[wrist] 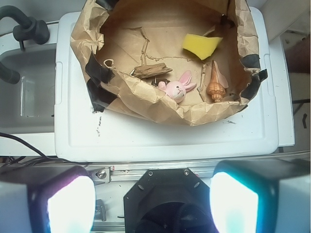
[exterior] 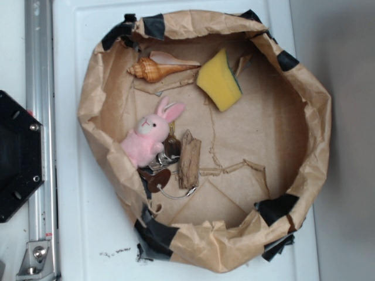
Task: Grab the green sponge.
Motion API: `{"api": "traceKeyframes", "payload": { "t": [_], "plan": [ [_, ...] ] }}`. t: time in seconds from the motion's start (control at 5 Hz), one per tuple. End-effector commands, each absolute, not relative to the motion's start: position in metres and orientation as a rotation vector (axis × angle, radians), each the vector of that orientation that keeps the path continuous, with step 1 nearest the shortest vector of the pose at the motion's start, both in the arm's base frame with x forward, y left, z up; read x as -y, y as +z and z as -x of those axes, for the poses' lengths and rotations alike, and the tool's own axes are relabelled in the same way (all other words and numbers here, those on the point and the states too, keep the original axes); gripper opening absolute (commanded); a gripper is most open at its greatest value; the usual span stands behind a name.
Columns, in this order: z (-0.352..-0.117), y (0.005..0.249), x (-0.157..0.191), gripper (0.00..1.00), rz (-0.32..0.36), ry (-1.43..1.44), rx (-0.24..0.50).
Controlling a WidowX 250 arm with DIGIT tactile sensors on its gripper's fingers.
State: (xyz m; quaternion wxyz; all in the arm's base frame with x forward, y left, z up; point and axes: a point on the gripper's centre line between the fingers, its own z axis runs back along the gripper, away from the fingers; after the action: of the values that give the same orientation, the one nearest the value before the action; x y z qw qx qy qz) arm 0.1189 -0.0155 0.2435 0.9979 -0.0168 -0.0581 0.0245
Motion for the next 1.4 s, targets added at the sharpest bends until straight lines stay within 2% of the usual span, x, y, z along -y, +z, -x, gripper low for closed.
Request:
{"api": "traceKeyframes", "payload": {
  "t": [0.0, 0.2, 0.4, 0.6, 0.8, 1.2],
  "plan": [
    [-0.119, 0.243, 0.016, 1.00, 0.034, 0.049, 0.116],
    [-0.146, 0.229, -0.005, 1.00, -0.081, -0.119, 0.186],
    [-0.198, 0.204, -0.009, 1.00, -0.125, -0.167, 0.298],
    [-0.224, 0.179, -0.022, 1.00, -0.139, -0.238, 0.303],
    [-0.254, 0.143, -0.042, 1.00, -0.133, -0.314, 0.270],
    [-0.279, 0.089, -0.053, 1.00, -0.216, -0.376, 0.170]
  ]
}}
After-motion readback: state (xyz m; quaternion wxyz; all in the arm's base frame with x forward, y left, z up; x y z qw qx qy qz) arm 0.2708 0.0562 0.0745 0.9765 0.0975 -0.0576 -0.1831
